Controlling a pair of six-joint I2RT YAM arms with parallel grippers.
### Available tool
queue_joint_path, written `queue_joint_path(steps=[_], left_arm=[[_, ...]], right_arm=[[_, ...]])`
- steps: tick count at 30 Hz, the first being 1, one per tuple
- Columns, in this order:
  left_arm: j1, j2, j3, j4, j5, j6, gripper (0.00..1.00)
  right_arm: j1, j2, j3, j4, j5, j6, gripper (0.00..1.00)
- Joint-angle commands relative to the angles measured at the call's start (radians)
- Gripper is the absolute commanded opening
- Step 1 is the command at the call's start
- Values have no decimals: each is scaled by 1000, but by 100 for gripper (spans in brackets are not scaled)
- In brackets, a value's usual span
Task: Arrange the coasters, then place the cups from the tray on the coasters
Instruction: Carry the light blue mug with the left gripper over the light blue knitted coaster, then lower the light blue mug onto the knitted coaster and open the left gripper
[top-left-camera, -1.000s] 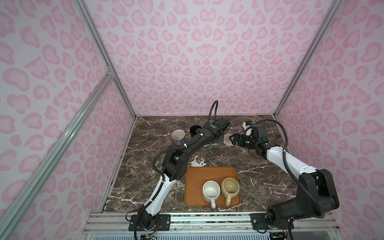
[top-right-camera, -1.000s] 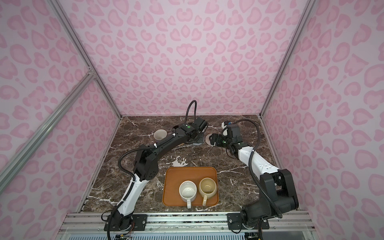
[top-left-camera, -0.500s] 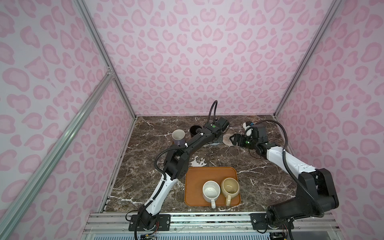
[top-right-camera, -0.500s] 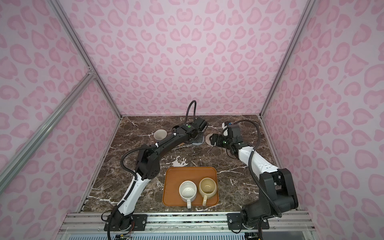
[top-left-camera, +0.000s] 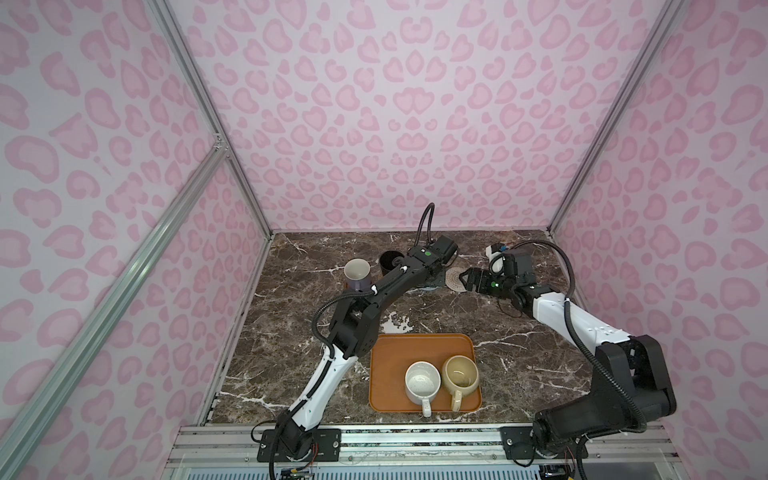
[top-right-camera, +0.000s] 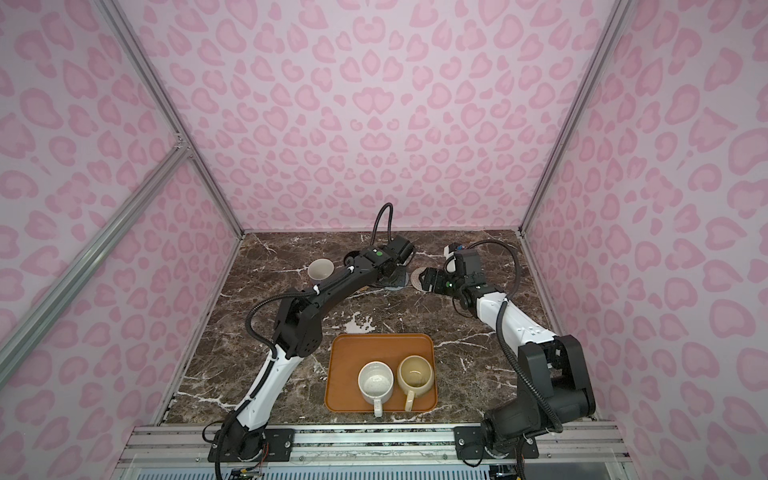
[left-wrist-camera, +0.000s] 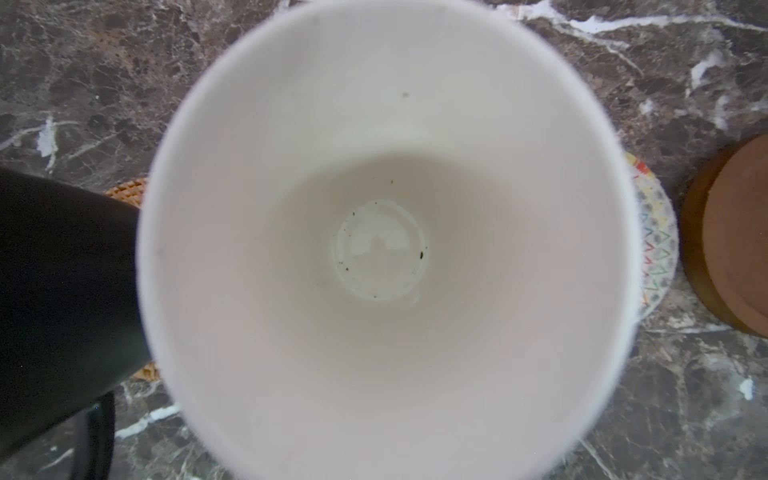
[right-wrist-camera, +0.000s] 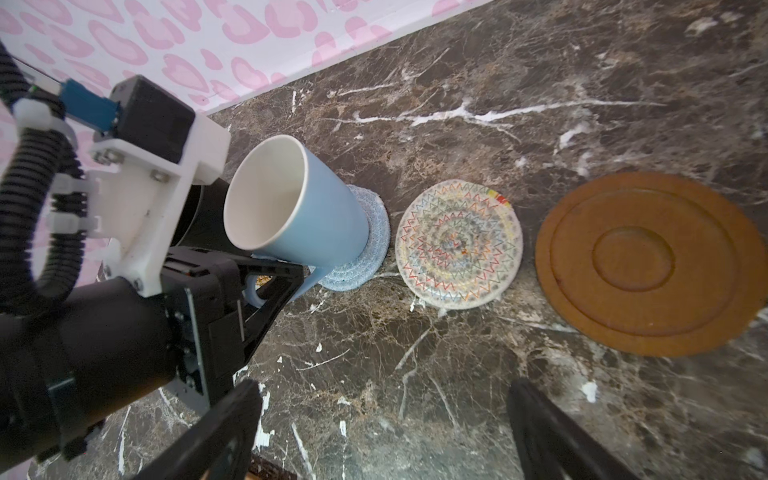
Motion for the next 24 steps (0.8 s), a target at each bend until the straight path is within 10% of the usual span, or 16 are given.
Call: queue_joint_path(steps=[1, 10, 20, 24], left_arm=[[2, 8, 21, 7, -4, -17, 6], [3, -6, 2, 12, 30, -23, 34], [-3, -158, -162, 116, 87, -36, 35], [-11, -223, -222, 139, 82, -37, 51]], right_arm=[[1, 7, 1, 17, -15, 10, 94], [1, 2, -2, 14, -26, 10, 95], [1, -10, -7, 8, -27, 16, 95], [1, -34, -16, 6, -29, 24, 95]])
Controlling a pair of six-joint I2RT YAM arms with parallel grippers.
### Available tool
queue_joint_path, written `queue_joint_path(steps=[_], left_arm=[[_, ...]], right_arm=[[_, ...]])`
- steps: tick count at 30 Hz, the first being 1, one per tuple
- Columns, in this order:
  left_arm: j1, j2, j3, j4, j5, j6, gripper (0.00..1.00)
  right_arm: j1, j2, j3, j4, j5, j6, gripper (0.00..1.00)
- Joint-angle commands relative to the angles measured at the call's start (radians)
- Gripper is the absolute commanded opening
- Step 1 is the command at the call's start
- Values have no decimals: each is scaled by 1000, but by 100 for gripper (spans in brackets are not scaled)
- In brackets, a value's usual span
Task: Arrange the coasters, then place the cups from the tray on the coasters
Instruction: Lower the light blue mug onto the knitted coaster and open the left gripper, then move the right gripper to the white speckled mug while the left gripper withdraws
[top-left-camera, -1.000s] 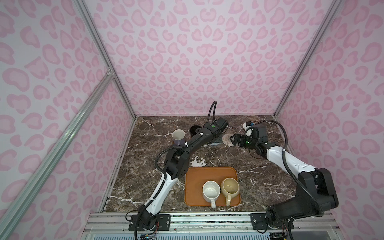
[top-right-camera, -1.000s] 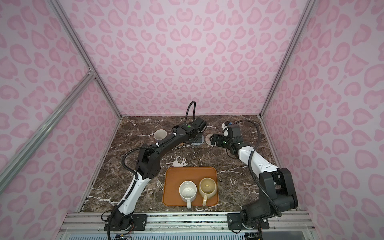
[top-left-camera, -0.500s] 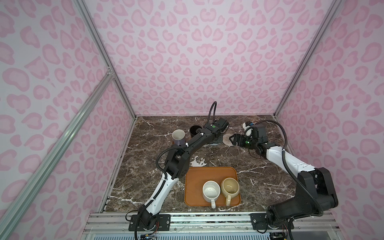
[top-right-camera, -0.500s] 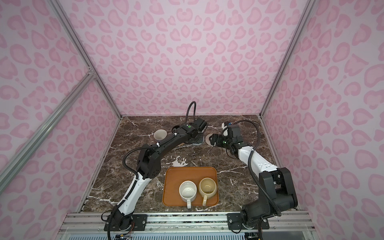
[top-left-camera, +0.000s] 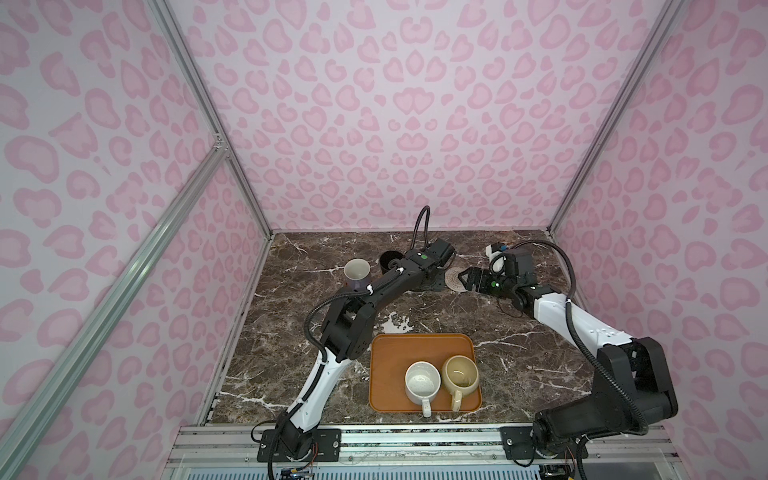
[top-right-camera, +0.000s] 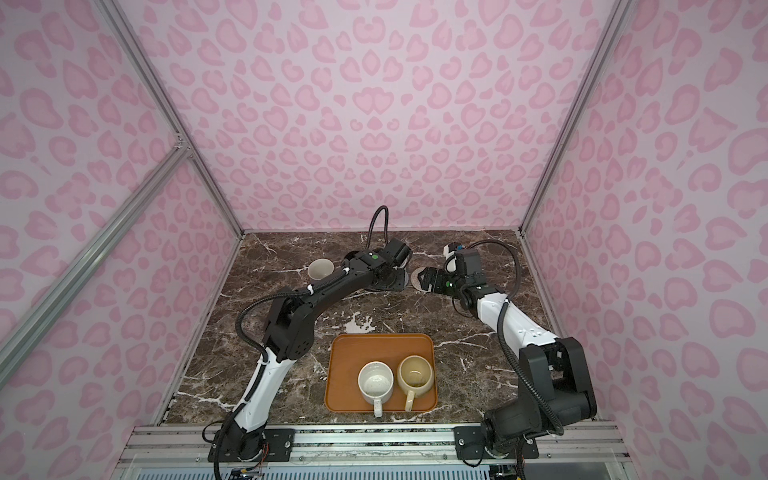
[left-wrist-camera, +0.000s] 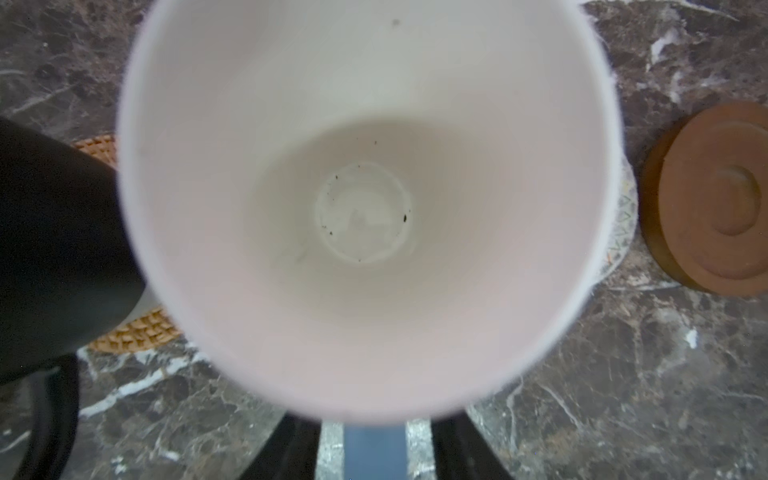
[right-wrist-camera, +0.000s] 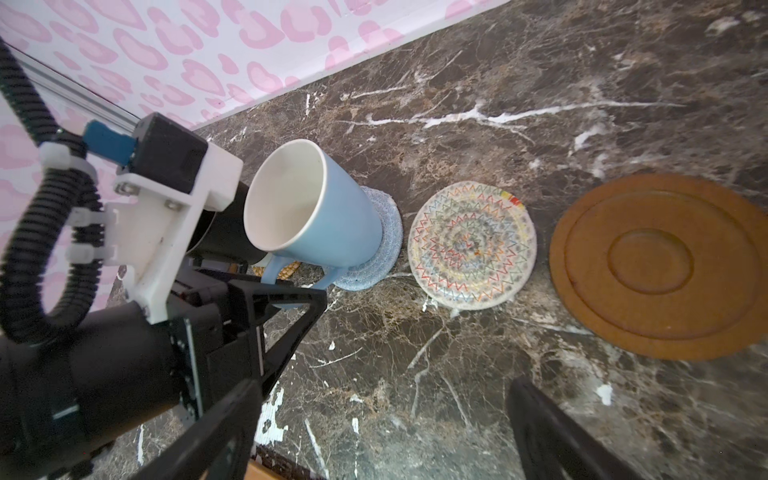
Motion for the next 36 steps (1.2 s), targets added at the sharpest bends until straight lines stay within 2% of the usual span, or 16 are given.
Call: queue_joint_path(steps=[1, 3, 5, 8, 15, 21, 29, 36], left_arm=[[-7, -119, -40, 51, 1, -12, 55], [-12, -162, -82, 72, -6, -9, 65], [-17, -209, -125, 87, -16, -13, 84], [-24, -291, -213, 135, -11, -16, 100], [-31, -522, -459, 266, 30, -36, 98], [-31, -709, -672, 350, 82, -63, 98], [-26, -929, -890, 383, 178, -75, 98], [-21, -1094, -1067, 410, 245, -108, 98]], right_arm=[[2, -19, -12, -3, -3, 10, 96], [4, -33, -13, -13, 3, 19, 98], [7, -51, -14, -35, 12, 29, 98], [14, -77, -14, -83, 19, 41, 98], [87, -201, -52, -164, 85, 36, 99], [233, -299, -54, -287, 221, 33, 98], [409, -404, -45, -455, 287, 31, 95], [590, -424, 7, -622, 338, 75, 98]])
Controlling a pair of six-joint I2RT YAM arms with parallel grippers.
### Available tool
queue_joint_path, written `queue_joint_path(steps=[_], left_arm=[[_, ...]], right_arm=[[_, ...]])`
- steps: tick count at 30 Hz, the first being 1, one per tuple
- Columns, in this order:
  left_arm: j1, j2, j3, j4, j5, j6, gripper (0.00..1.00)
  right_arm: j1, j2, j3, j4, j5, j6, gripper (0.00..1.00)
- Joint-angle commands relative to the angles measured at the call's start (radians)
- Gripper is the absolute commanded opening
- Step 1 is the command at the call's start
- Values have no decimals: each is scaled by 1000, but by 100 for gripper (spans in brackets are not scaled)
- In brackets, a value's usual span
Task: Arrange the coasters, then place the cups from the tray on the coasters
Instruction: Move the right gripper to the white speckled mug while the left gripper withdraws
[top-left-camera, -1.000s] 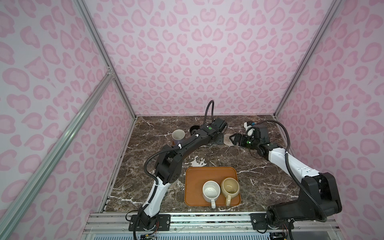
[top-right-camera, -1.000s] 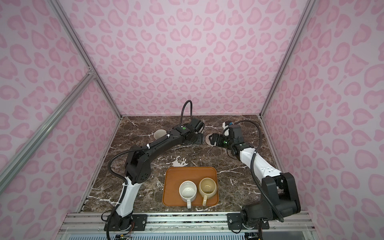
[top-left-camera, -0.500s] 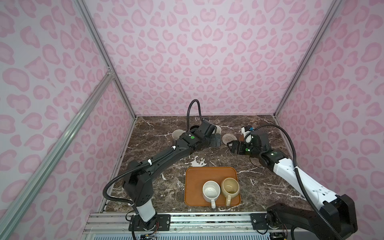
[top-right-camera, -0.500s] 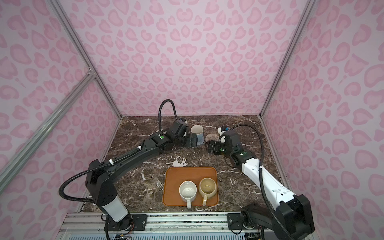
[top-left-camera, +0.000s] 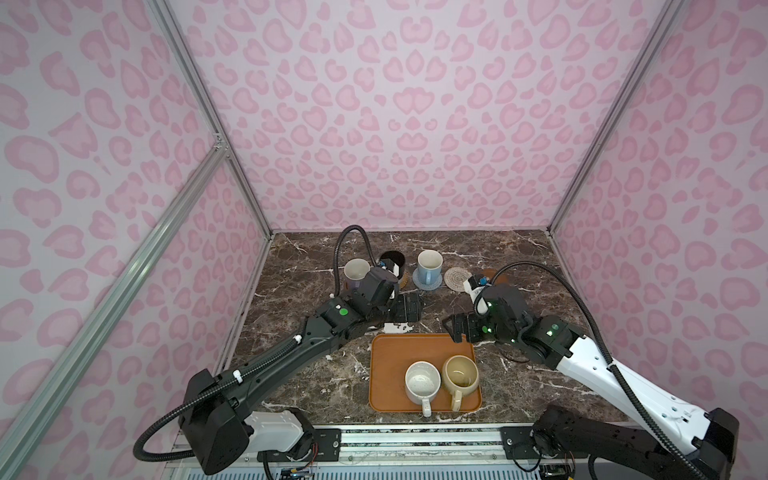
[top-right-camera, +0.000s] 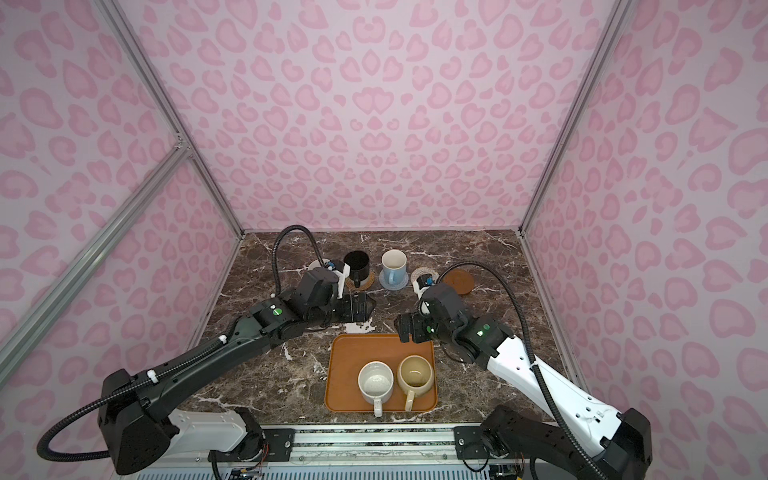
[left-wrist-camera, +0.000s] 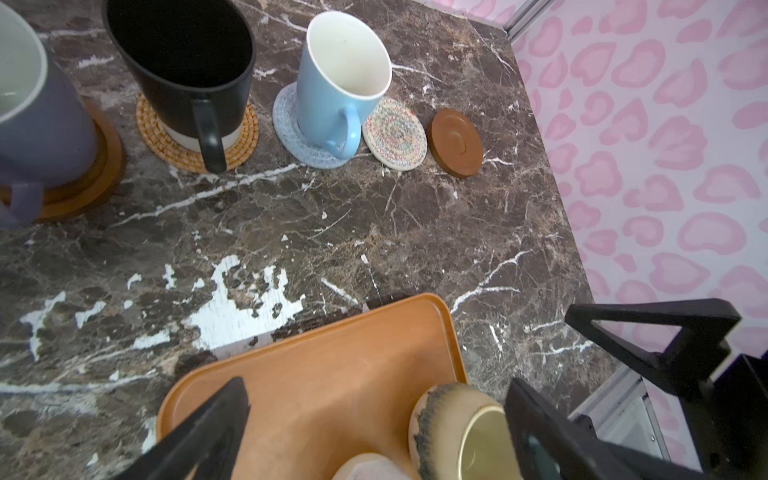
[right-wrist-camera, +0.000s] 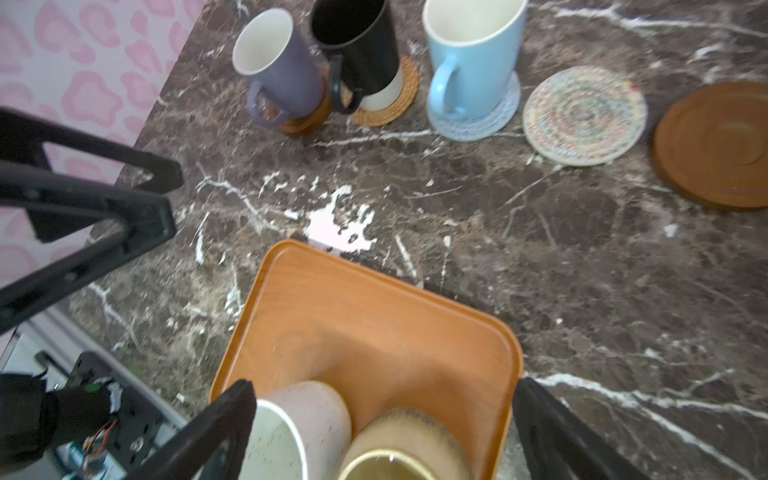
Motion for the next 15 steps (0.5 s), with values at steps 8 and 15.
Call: queue_joint_path(steps=[8, 15], left_arm=[[0, -154, -271, 165, 199, -110, 98], [1, -205, -344, 107, 163, -106, 97]], right_arm=[[334, 9, 8, -180, 154, 140, 97], [508, 60, -10, -181, 206, 232, 92]])
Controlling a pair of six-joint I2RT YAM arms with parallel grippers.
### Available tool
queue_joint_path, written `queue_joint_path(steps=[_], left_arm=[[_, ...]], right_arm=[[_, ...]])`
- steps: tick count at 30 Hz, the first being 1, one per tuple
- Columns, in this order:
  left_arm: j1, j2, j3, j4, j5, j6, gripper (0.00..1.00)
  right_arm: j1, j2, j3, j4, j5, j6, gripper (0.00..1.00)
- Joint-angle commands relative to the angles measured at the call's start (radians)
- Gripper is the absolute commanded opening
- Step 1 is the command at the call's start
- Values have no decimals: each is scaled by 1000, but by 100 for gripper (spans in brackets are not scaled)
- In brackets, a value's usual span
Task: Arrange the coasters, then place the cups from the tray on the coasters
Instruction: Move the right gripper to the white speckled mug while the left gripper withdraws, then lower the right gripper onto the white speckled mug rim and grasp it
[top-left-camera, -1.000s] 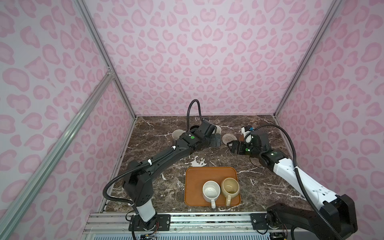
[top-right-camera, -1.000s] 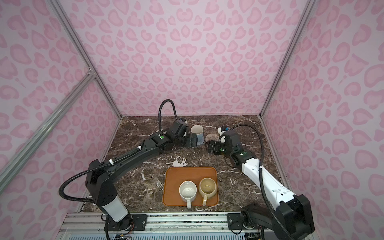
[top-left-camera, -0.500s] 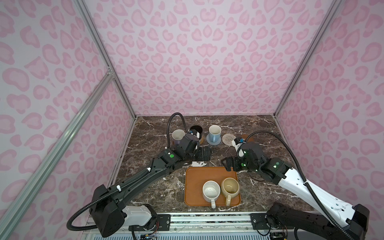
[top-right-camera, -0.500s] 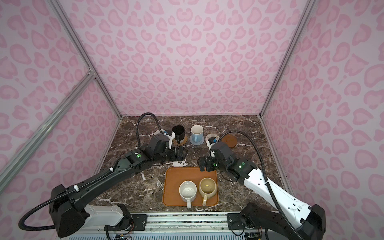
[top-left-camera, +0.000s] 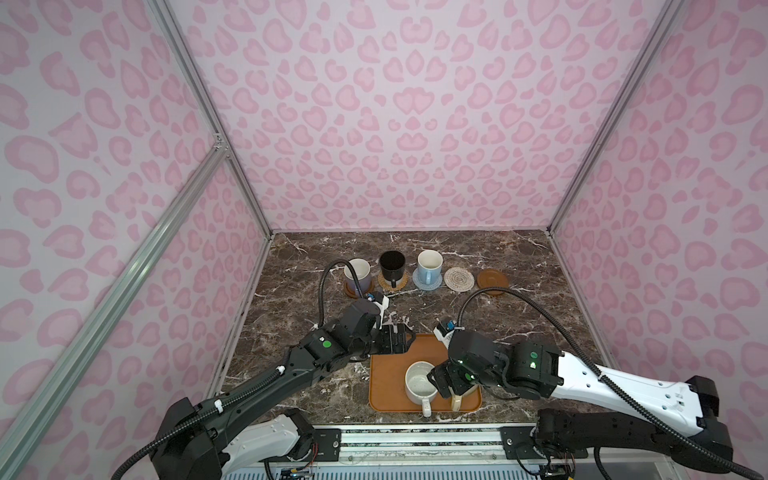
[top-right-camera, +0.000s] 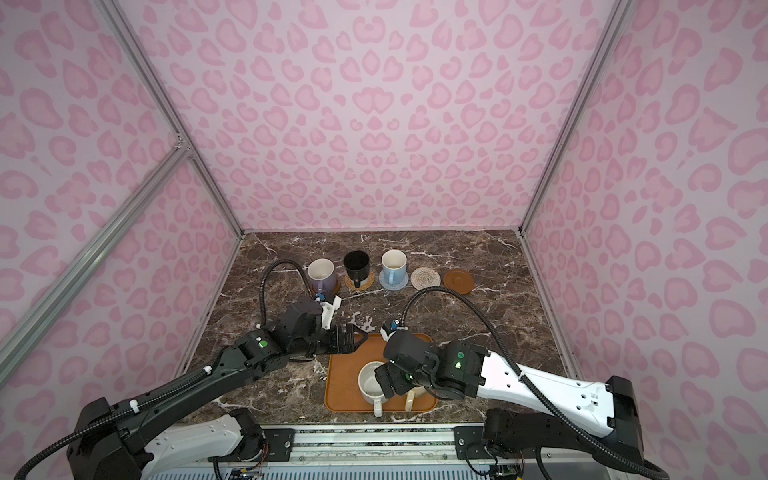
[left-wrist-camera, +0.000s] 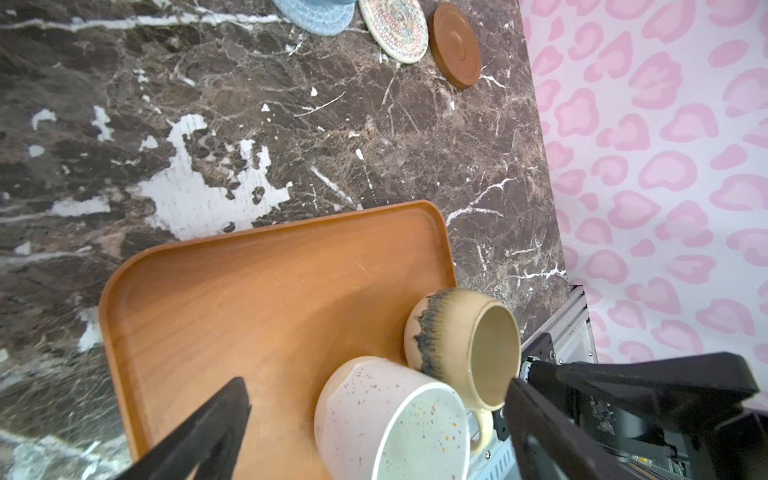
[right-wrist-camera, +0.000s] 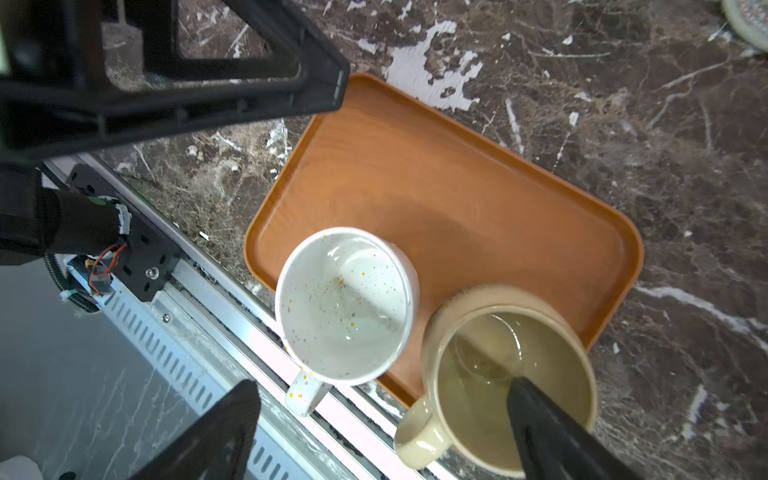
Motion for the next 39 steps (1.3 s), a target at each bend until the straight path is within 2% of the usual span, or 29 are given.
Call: queue_joint_path(steps=[1, 7, 14, 25, 39], left_arm=[[1, -18, -26, -1, -16, -9, 97], [1, -57, -85, 1, -22, -22, 97], [-3, -72, -136, 63, 6, -48, 97], [0, -106, -173, 64, 5, -53, 97], [44, -164, -208, 36, 10, -42, 96]], right_arm=[[66, 17, -14, -5, 46, 69, 92], [196, 99, 2, 11, 68, 156, 87], [252, 177, -8, 39, 36, 216, 77], [237, 232, -56, 118, 31, 249, 53], [162, 344, -48, 165, 55, 207, 40]])
